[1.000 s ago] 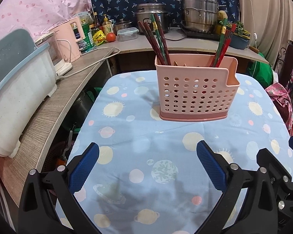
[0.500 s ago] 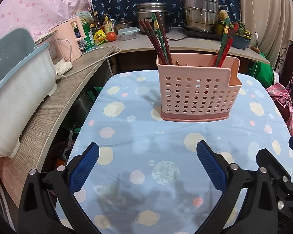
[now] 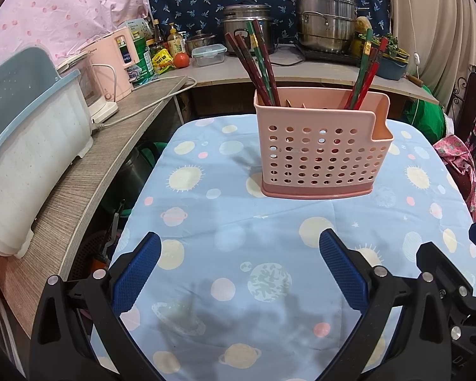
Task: Organize utensils
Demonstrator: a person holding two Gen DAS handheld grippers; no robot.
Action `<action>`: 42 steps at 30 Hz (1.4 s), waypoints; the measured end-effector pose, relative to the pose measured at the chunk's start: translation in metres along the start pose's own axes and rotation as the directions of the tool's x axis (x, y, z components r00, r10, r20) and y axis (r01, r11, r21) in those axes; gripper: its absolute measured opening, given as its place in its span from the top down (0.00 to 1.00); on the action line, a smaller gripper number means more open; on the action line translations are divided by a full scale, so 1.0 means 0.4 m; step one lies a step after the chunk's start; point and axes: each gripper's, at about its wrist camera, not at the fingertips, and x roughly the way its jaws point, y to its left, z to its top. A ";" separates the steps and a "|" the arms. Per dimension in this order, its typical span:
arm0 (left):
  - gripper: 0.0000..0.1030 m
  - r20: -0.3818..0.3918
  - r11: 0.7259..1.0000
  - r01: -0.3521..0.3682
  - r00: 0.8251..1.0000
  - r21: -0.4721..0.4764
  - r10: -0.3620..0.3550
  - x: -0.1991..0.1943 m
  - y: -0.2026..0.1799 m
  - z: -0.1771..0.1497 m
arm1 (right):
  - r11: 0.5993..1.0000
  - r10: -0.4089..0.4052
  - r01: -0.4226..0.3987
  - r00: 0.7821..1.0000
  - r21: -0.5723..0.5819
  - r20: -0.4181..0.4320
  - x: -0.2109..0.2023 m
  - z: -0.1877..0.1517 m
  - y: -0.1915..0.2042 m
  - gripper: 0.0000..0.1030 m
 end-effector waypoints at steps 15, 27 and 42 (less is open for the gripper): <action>0.07 -0.002 1.000 -0.007 1.000 -0.002 0.007 0.001 0.005 0.003 | 1.000 0.000 0.000 1.000 0.000 -0.001 0.003 -0.001 0.001 0.06; 0.07 0.014 1.000 0.011 1.000 0.009 -0.011 0.007 -0.001 0.006 | 1.000 0.003 -0.003 1.000 -0.003 0.000 0.006 0.000 -0.002 0.06; 0.07 0.002 1.000 -0.025 1.000 0.010 0.025 0.022 -0.005 0.004 | 1.000 0.001 -0.001 1.000 -0.020 -0.010 0.014 0.003 0.007 0.06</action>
